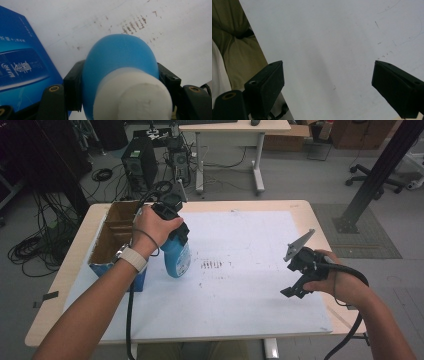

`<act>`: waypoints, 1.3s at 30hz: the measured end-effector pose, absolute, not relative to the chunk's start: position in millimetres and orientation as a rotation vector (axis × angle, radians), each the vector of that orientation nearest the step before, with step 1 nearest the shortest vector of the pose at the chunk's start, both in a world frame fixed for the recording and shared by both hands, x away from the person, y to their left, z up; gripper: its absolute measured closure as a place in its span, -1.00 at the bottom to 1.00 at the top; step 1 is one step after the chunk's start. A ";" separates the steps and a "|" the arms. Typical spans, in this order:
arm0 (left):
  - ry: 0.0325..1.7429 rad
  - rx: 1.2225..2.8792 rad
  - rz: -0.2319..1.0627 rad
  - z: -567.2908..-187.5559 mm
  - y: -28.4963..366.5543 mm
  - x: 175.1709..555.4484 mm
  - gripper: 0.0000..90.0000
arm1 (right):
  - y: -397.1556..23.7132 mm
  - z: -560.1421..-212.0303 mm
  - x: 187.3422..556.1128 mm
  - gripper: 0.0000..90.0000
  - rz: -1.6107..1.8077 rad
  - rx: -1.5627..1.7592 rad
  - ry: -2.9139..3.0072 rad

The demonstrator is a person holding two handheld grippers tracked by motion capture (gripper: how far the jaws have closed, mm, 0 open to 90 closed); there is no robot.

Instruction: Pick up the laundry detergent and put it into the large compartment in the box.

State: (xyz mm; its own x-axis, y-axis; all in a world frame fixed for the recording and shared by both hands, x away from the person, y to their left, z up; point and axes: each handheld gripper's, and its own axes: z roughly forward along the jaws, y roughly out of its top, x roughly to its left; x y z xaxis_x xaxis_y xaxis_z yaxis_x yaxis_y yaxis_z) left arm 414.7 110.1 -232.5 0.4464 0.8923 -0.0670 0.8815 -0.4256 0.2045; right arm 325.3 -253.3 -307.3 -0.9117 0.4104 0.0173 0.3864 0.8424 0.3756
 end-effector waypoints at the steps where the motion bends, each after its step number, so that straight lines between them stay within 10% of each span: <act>1: 1.547 2.486 0.084 -230.0 110.6 414.0 -0.17 | -252.9 -307.3 325.4 -0.76 0.581 0.639 2.955; 39: 1.551 2.440 0.151 -155.0 125.2 401.3 -0.17 | -244.2 -306.3 329.6 -0.76 0.597 0.601 2.958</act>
State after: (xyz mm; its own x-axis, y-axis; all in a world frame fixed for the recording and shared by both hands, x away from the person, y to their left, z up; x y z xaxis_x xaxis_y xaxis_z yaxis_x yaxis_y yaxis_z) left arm 401.3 125.2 -155.0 0.4291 0.9022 -0.0442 0.8768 -0.4044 0.2601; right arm 329.6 -244.2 -306.3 -0.9218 0.3874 0.0134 0.3623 0.8488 0.3851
